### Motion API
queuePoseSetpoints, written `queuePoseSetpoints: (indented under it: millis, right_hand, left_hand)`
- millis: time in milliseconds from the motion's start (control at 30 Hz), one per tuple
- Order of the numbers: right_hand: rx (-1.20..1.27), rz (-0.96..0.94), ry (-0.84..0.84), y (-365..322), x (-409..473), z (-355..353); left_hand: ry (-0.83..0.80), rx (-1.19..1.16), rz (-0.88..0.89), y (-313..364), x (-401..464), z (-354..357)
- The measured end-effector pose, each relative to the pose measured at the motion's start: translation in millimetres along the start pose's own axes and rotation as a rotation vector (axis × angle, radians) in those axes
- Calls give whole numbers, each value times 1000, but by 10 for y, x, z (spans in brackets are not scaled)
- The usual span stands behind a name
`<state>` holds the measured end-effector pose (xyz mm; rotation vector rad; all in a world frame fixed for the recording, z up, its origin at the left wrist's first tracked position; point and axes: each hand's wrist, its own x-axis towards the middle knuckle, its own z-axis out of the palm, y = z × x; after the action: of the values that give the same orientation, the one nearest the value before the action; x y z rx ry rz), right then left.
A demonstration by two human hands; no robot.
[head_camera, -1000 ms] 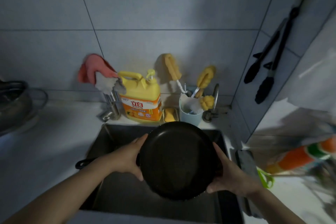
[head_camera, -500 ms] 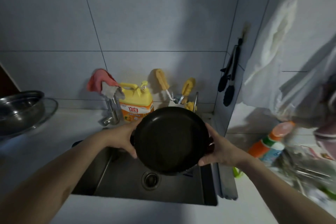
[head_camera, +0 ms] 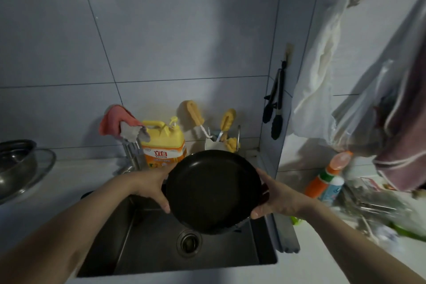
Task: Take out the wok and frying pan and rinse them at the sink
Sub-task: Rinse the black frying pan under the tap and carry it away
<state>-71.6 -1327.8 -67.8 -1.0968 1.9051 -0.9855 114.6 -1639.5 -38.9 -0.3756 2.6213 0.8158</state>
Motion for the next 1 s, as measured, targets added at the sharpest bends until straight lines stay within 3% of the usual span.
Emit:
queuePoseSetpoints:
  millis: [700, 1000]
  right_hand:
    - [40, 108, 136, 16, -172, 201]
    - [43, 193, 327, 265, -875, 177]
  left_hand:
    - [-56, 88, 124, -5, 132, -137]
    - [-130, 217, 191, 670, 405, -34]
